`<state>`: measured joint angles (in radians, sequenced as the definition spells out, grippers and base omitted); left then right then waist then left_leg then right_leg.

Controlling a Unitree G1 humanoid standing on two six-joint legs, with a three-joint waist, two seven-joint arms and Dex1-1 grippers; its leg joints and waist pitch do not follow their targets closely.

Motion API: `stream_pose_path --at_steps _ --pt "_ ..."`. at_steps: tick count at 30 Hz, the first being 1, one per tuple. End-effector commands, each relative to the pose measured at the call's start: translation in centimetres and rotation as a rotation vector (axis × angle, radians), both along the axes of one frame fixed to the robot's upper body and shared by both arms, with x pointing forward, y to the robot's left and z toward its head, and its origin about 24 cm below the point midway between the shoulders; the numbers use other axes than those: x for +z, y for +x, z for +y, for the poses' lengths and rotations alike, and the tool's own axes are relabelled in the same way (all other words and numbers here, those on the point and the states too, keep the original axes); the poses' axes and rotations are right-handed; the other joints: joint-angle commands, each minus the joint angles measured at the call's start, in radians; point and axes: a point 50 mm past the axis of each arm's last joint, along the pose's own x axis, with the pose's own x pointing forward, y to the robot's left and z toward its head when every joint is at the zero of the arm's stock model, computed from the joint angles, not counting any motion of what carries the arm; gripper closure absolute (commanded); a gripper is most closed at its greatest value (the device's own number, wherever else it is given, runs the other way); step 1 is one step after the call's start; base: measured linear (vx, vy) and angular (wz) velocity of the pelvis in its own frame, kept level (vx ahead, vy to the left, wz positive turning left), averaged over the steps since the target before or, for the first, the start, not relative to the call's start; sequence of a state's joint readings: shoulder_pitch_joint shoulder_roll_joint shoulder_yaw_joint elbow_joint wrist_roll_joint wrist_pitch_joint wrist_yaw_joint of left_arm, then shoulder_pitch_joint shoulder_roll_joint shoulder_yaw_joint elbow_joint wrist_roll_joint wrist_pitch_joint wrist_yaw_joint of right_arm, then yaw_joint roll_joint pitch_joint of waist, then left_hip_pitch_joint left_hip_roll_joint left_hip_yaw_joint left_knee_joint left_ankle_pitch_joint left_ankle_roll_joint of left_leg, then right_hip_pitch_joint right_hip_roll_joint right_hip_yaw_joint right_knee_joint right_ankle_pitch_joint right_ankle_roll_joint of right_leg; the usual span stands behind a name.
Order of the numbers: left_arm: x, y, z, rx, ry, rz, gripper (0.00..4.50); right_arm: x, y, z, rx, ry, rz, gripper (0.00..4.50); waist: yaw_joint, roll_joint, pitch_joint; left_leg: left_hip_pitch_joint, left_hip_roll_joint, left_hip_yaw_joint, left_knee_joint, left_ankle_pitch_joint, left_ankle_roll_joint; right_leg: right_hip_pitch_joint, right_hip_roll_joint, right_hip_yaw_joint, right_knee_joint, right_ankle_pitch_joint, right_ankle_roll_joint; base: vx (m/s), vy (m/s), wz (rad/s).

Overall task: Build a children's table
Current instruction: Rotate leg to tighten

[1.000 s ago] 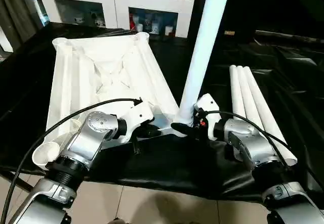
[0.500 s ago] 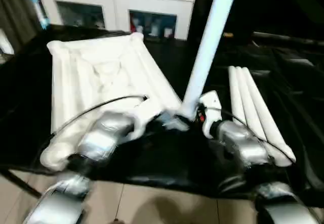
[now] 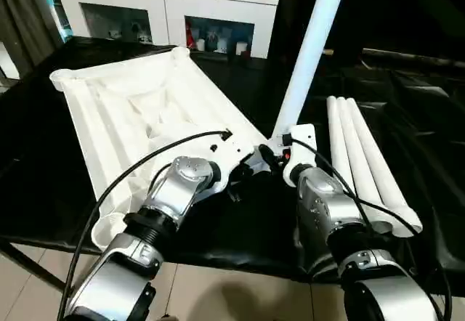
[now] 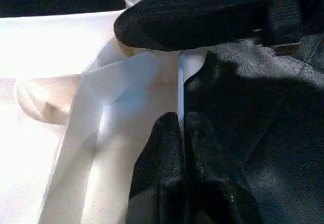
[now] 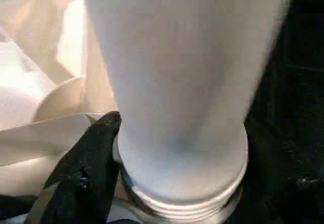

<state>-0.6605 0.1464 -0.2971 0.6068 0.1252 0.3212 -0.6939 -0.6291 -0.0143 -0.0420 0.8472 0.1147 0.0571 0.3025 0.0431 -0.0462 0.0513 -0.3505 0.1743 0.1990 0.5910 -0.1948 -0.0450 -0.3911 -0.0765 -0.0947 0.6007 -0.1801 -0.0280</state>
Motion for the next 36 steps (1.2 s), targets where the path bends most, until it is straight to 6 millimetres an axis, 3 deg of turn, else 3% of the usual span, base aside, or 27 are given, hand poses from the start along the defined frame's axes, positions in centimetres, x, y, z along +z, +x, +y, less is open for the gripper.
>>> stream_pose_path --at_steps 1,3,10,15,16,17,21,25,30,32,36 --pt "-1.1 -0.7 0.6 -0.028 0.006 0.023 4.50 0.8 -0.3 1.7 0.182 0.024 -0.027 0.87 0.001 -0.004 -0.056 0.001 0.065 -0.036 -0.072 -0.223 0.035 0.039 -0.096 0.065 -0.090 -0.364 -0.152 0.000 0.000 0.00" --pt "-1.1 -0.7 0.8 -0.030 0.009 0.024 4.50 0.8 -0.3 1.6 0.193 0.023 -0.028 0.87 -0.002 -0.005 -0.056 0.000 0.065 -0.035 -0.072 -0.212 0.038 0.039 -0.095 0.066 -0.090 -0.364 -0.151 0.000 0.000 0.00" --pt "-0.9 -2.3 3.3 -0.205 -0.018 0.064 4.50 1.4 -2.2 -1.4 0.489 -0.054 -0.026 0.87 0.000 -0.005 -0.057 -0.001 0.067 -0.033 -0.070 -0.173 0.064 0.042 -0.091 0.067 -0.080 -0.283 -0.173 0.000 0.000 0.00" --pt "-0.5 -3.4 3.8 -0.316 -0.035 0.101 4.50 1.7 -3.2 -2.5 0.609 -0.097 -0.021 0.87 0.001 -0.001 -0.057 0.000 0.071 -0.033 -0.071 -0.183 0.054 0.040 -0.091 0.068 -0.077 -0.279 -0.187 0.000 0.000 0.00" --pt "-0.5 -3.4 3.9 -0.322 -0.037 0.105 4.50 1.7 -3.2 -2.6 0.616 -0.101 -0.022 0.87 0.002 0.005 -0.058 0.000 0.071 -0.033 -0.071 -0.179 0.054 0.040 -0.091 0.069 -0.075 -0.268 -0.190 0.000 0.000 0.00" --pt "-0.5 -3.5 3.9 -0.326 -0.034 0.108 4.50 1.8 -3.3 -2.7 0.623 -0.100 -0.023 0.87 0.000 0.001 -0.058 -0.001 0.070 -0.031 -0.071 -0.175 0.054 0.040 -0.090 0.069 -0.076 -0.256 -0.195 0.000 0.000 0.00" --pt "-0.4 -3.6 4.1 -0.336 -0.035 0.115 4.50 2.1 -3.4 -2.9 0.635 -0.096 -0.022 0.87 0.007 0.005 -0.057 0.002 0.072 -0.031 -0.071 -0.173 0.047 0.039 -0.090 0.069 -0.075 -0.247 -0.201 0.000 0.000 0.00" --pt "-0.4 -3.7 4.2 -0.344 -0.036 0.120 4.50 2.2 -3.6 -3.0 0.658 -0.095 -0.018 0.87 0.011 0.003 -0.058 0.002 0.070 -0.031 -0.071 -0.174 0.042 0.041 -0.090 0.070 -0.073 -0.243 -0.200 0.000 0.000 0.00" --pt "-0.4 -3.7 4.4 -0.339 -0.033 0.124 4.50 2.0 -3.7 -3.0 0.675 -0.114 -0.006 1.26 0.013 0.003 -0.059 0.002 0.071 -0.031 -0.070 -0.159 0.040 0.041 -0.090 0.069 -0.071 -0.224 -0.204 0.000 0.000 0.00" --pt "-0.3 -3.6 4.4 -0.337 -0.033 0.124 4.50 2.0 -3.6 -3.1 0.672 -0.114 -0.003 1.62 0.013 0.002 -0.059 0.002 0.070 -0.031 -0.070 -0.156 0.043 0.042 -0.090 0.069 -0.070 -0.220 -0.206 0.000 0.000 0.00" --pt "-0.3 -3.5 4.5 -0.333 -0.032 0.123 4.50 2.1 -3.6 -3.1 0.667 -0.110 0.001 1.73 0.014 0.002 -0.060 0.002 0.070 -0.030 -0.069 -0.156 0.042 0.042 -0.090 0.069 -0.071 -0.223 -0.204 0.000 0.000 0.00"
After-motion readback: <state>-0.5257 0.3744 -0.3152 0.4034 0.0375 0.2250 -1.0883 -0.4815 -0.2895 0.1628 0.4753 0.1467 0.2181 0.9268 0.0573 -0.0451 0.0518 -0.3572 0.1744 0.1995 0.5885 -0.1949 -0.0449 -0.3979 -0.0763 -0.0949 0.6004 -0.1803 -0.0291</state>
